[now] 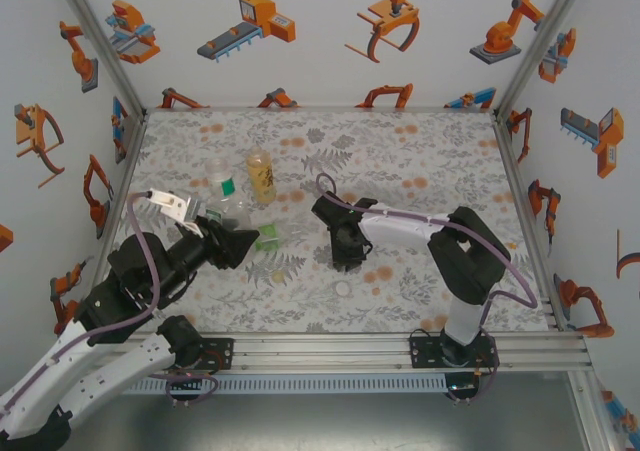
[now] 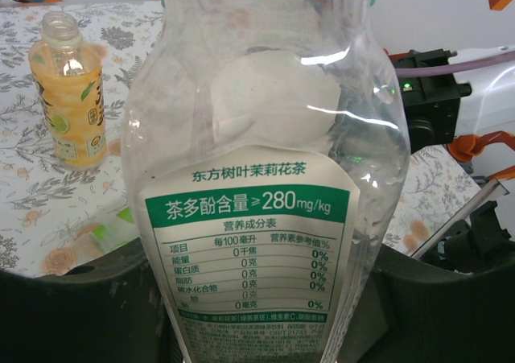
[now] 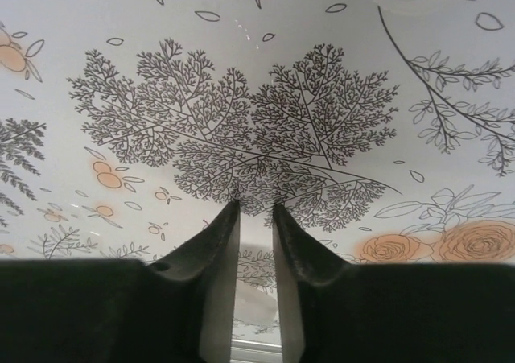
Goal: Screw on the bottle caps
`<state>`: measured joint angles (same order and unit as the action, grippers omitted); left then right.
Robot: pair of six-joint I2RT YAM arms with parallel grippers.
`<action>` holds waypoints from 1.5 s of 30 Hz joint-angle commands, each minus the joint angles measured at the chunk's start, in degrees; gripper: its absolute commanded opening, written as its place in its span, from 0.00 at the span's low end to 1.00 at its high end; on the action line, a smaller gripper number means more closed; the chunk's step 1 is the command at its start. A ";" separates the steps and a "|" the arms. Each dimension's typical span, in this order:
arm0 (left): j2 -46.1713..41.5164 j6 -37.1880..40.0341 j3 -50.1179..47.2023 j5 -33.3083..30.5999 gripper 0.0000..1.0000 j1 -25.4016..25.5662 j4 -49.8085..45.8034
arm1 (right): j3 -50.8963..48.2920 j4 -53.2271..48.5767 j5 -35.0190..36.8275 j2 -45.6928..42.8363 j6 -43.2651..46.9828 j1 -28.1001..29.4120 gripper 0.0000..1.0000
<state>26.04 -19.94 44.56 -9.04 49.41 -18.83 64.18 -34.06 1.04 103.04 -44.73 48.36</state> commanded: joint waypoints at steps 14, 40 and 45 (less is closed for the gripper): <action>2.17 -0.27 1.09 0.34 0.08 -0.19 2.86 | -2.67 0.79 -3.15 -6.81 -1.86 -0.88 0.35; -0.77 -2.21 -1.03 0.30 0.08 -0.11 2.10 | -8.73 -0.56 10.18 -10.92 -21.14 21.22 0.46; -0.14 -2.12 -1.14 0.52 0.08 -0.19 2.54 | -7.82 -2.41 11.78 -11.29 -21.36 22.00 0.47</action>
<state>25.69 -21.39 43.77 -8.97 49.41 -17.65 55.75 -34.20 10.24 93.36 -64.49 70.17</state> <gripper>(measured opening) 0.545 0.466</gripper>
